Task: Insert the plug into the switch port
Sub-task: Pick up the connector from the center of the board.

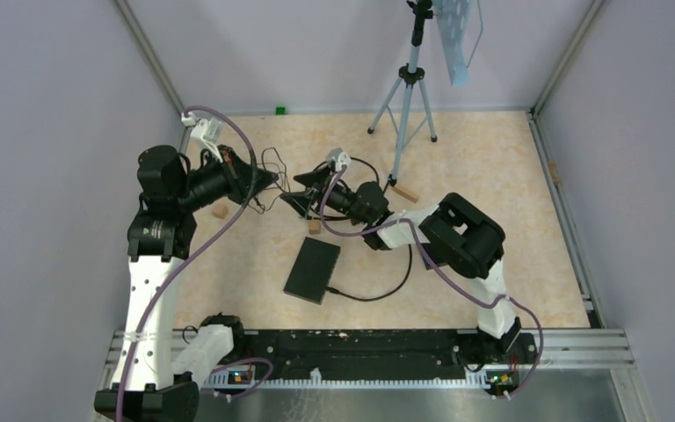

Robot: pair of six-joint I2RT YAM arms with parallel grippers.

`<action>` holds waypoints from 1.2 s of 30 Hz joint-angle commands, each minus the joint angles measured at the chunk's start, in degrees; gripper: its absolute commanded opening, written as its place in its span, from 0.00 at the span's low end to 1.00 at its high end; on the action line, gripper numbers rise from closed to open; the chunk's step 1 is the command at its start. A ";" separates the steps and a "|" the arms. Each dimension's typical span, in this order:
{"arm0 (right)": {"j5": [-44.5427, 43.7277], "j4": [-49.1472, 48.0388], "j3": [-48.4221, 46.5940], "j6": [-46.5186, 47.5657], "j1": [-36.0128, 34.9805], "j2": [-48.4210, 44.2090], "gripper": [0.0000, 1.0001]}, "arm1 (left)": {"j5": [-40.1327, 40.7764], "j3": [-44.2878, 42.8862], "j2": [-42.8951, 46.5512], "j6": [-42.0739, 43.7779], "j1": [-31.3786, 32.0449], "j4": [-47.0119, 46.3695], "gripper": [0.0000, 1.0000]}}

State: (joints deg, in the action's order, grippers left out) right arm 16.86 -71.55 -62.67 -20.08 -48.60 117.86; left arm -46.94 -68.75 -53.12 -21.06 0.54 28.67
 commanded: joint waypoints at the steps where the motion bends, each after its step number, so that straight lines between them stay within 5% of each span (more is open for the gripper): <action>1: -0.09 -3.62 -5.76 -3.91 0.08 4.03 0.70 | -1.26 0.15 0.69 -0.25 -0.11 -3.08 0.00; 4: 2.10 -4.65 -8.57 -5.71 0.08 6.64 0.64 | -1.04 0.20 0.76 -0.13 -0.13 -2.78 0.00; 8: 4.60 -5.30 -10.28 -6.62 0.08 8.46 0.39 | -0.41 0.31 1.10 -0.12 -0.17 -2.63 0.00; 14: 1.06 -7.73 0.20 0.61 0.08 2.77 0.01 | 2.12 1.43 1.69 -0.67 -0.14 -3.06 0.00; 15: 0.18 -7.89 2.57 2.15 0.08 1.21 0.00 | 2.26 1.76 1.66 -0.93 -0.12 -3.34 0.00; 22: -1.80 -6.12 16.46 7.26 0.20 -11.44 0.00 | 2.60 3.33 1.13 -1.68 -0.16 -5.11 0.00; 23: -1.84 -5.30 17.08 7.32 0.25 -12.30 0.08 | 1.90 3.40 1.03 -1.75 -0.10 -5.34 0.00; 25: -1.76 -5.13 16.64 6.48 0.26 -12.43 0.40 | 0.49 3.43 0.96 -2.04 -0.11 -6.03 0.00; 27: -0.72 -6.66 14.93 5.47 0.26 -10.82 0.54 | 0.09 3.31 1.00 -2.14 -0.16 -6.37 0.00; 36: -1.38 -10.14 0.04 -0.62 0.35 0.92 0.64 | -0.39 2.93 1.37 -2.32 -0.17 -5.99 0.00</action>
State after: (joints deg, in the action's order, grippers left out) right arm 15.94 -77.93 -56.16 -17.17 -48.58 114.69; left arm -45.71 -65.56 -52.29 -22.81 0.54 25.67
